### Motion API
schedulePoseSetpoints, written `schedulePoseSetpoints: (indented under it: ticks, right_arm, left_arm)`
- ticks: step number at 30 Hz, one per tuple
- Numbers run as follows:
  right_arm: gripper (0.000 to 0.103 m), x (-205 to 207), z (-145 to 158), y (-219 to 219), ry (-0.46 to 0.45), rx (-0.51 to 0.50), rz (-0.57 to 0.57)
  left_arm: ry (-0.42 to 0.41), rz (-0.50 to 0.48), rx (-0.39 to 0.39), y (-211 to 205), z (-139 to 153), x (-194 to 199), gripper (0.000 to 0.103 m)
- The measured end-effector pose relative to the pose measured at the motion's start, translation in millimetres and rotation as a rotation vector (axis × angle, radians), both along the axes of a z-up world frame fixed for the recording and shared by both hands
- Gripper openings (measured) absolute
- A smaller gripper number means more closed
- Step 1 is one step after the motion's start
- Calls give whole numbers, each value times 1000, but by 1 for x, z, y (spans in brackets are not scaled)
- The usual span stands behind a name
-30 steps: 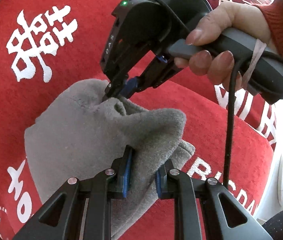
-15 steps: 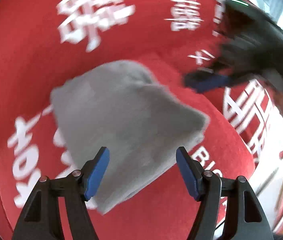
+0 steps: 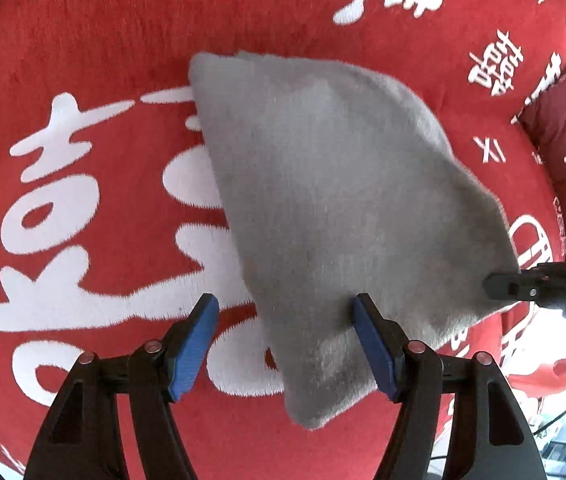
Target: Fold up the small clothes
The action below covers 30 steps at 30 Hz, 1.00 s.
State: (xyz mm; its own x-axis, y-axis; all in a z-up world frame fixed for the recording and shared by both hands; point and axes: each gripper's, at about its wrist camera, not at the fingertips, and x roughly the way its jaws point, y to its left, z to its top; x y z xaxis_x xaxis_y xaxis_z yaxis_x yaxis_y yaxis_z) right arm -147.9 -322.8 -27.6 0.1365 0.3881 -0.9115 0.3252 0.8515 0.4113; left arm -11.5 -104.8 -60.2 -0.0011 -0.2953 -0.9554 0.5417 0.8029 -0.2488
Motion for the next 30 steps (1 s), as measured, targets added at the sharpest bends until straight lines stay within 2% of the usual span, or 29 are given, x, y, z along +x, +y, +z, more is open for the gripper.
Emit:
schedulePoseSetpoints:
  ticks: [3,7,13,16,18,19,20,22,25,27,30]
  right_arm:
    - [6,-23,-21,-14,73,-17,-55]
    - [6,-35,-36,-18,90,0,-74]
    - [6,-42,-31,-17,98,7,-95]
    - [6,-34,-25,-17,102,-9,-97]
    - [10,-31,-19,-23,119,-32,-127]
    - [16,-29,-16,-27,129,-54,-145]
    - [20,-28,-11,-32,127,-75,-176]
    - [20,-24,4,-41,93,-110,-223]
    - [21,-4,27,-48,-2,-93,-250]
    - [30,11,31,-50,-23,-64,-254]
    - [32,39,19,-50,-17,-36,-240]
  left_arm:
    - [37,1,13,1,-14,-5,70]
    - [39,7,22,-1,-19,-8,70]
    - [82,18,21,-1,-17,-1,70]
    - [45,25,10,-1,-1,6,70]
    - [28,45,-2,2,7,14,70]
    - [26,54,-3,2,9,17,70]
    - [22,66,-3,2,12,21,70]
    - [13,80,2,0,14,27,70]
    - [2,100,5,-6,17,33,70]
    - [6,118,4,-8,18,37,70]
    - [13,142,4,-11,16,38,70]
